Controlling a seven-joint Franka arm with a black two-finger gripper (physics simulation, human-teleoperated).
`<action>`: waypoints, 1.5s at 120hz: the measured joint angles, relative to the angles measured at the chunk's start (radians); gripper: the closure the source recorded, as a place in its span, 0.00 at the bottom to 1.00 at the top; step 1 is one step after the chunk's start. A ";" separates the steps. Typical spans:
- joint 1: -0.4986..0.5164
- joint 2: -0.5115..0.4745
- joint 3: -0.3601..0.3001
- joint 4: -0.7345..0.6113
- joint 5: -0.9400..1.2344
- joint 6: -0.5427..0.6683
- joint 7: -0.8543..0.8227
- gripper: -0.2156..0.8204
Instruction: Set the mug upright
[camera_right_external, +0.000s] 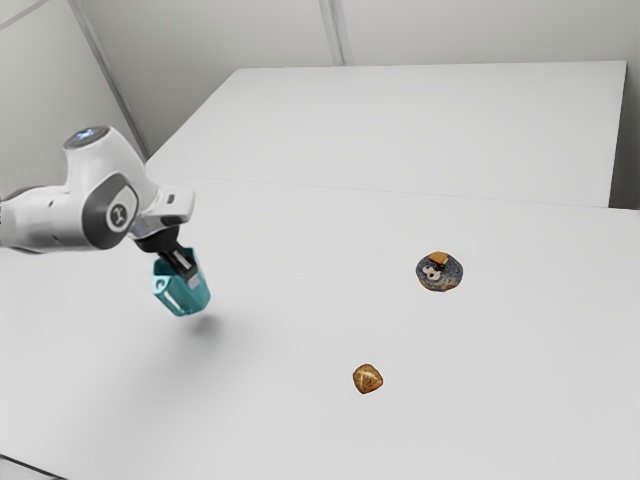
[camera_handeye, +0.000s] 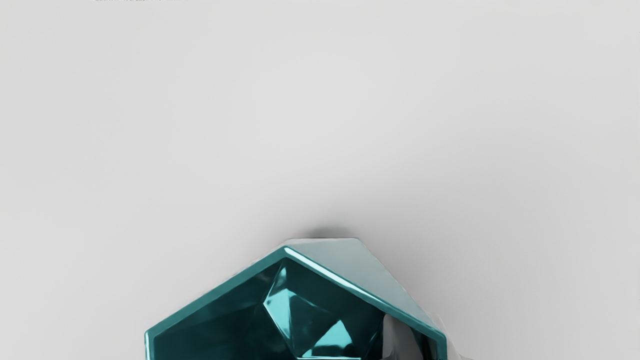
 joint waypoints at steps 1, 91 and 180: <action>-0.002 0.001 0.000 -0.001 -0.001 0.003 -0.005 0.97; -0.135 0.184 -0.005 0.084 -0.016 0.109 -0.276 0.97; -0.148 0.087 -0.016 -0.048 -0.021 0.116 -0.384 0.97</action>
